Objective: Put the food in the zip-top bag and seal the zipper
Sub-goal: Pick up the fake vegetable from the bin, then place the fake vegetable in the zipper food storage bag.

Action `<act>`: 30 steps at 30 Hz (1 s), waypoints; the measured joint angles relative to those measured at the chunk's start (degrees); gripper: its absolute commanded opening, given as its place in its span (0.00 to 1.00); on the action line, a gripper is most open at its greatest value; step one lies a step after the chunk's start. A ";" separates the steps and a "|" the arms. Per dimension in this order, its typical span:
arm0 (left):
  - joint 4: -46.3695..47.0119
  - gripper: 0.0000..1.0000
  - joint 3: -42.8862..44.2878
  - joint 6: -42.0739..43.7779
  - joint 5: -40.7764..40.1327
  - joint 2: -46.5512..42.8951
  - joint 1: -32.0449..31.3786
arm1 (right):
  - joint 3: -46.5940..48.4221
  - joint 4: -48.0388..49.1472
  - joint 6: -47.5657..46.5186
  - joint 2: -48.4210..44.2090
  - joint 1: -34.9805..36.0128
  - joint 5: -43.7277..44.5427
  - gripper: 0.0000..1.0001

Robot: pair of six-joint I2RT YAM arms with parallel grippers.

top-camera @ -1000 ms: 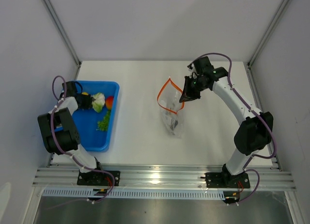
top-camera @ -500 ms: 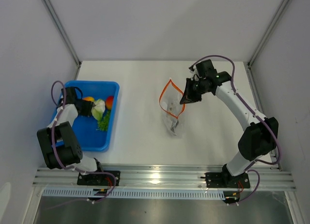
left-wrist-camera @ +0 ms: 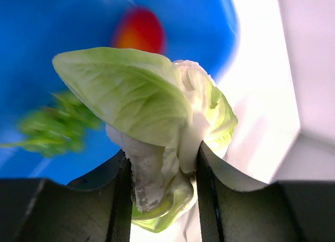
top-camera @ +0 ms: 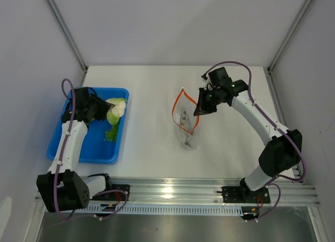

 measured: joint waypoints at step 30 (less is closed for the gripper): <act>10.45 0.01 11.56 -1.57 28.35 4.70 -36.63 | 4.48 -3.48 4.59 0.00 12.92 9.88 0.00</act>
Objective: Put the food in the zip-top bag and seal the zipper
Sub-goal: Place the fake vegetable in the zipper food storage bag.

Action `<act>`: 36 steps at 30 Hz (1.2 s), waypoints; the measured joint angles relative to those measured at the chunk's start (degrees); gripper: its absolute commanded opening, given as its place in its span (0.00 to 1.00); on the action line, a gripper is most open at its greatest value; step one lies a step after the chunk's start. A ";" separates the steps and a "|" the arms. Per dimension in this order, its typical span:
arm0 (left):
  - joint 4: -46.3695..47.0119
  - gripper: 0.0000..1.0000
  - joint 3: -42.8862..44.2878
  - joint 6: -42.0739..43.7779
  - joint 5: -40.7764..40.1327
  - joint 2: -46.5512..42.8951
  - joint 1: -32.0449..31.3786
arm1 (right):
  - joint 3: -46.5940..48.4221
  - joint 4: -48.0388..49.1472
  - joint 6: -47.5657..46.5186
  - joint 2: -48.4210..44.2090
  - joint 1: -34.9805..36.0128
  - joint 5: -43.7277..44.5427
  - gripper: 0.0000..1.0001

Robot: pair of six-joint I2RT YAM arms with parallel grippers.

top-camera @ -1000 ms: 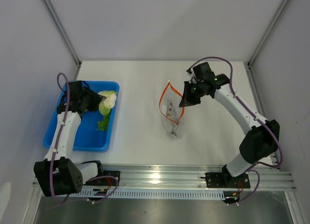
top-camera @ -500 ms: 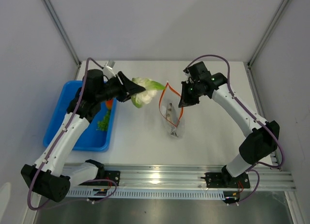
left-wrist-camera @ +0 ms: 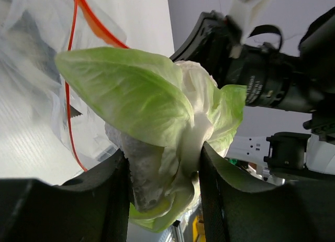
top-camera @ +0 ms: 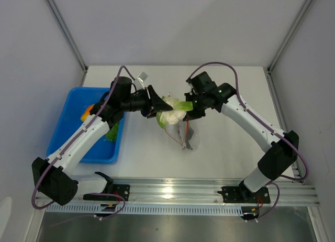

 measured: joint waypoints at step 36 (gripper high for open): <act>-32.30 0.01 22.25 14.45 -21.73 16.83 -10.45 | 0.00 5.07 6.69 -2.84 -1.81 -11.15 0.00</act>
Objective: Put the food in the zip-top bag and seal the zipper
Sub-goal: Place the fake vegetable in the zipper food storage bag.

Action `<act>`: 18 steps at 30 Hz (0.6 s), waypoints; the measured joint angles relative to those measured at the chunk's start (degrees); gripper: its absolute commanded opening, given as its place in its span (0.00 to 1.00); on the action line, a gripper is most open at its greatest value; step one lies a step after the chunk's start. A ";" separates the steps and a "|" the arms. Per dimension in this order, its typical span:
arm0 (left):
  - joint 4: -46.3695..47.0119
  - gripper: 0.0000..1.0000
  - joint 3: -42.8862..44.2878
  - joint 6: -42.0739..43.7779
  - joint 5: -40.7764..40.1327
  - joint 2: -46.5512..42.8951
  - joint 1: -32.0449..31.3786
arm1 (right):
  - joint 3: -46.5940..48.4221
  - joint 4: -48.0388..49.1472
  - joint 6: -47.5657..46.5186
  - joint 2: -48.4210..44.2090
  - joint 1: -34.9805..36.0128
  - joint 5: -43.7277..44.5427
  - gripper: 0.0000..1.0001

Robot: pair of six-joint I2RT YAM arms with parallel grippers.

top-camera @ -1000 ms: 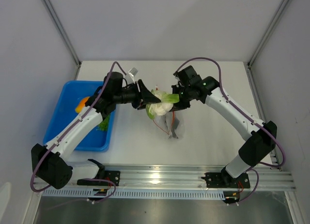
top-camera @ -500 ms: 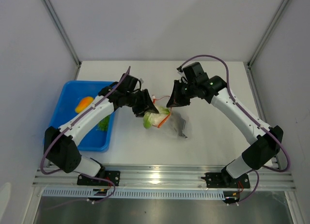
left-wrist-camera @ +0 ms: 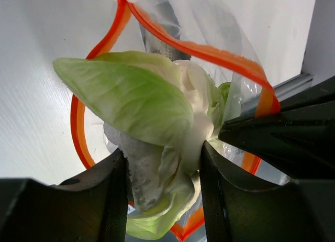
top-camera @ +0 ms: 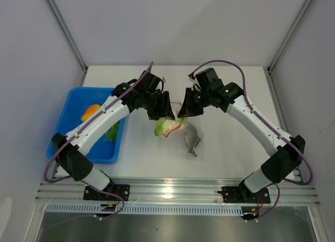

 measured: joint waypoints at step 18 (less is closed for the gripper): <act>0.15 0.00 -0.94 15.15 0.83 -0.92 -5.95 | 0.00 -0.28 -0.07 1.62 -1.07 -0.11 0.00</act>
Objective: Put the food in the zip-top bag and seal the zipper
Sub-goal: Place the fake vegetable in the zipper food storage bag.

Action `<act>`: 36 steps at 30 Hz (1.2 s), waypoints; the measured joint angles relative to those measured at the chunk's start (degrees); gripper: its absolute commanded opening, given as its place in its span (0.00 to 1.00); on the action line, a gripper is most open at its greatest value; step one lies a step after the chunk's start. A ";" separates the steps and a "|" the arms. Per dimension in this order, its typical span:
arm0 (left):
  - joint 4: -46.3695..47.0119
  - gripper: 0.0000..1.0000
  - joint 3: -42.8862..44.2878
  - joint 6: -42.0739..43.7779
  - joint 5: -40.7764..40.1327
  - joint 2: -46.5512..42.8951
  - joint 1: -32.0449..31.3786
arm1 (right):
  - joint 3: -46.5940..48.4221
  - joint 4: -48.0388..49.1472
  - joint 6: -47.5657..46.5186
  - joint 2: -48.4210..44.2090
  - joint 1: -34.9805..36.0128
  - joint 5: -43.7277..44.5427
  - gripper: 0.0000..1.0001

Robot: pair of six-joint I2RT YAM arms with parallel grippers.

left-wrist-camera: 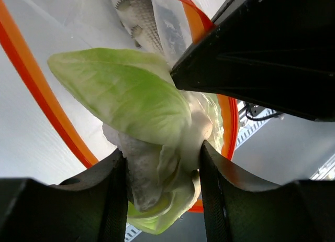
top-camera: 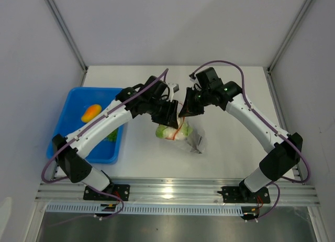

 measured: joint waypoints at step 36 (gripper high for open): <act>-0.37 0.94 2.84 -8.50 -14.97 -1.40 1.33 | 0.50 2.05 -2.91 -0.13 -2.80 -10.29 0.00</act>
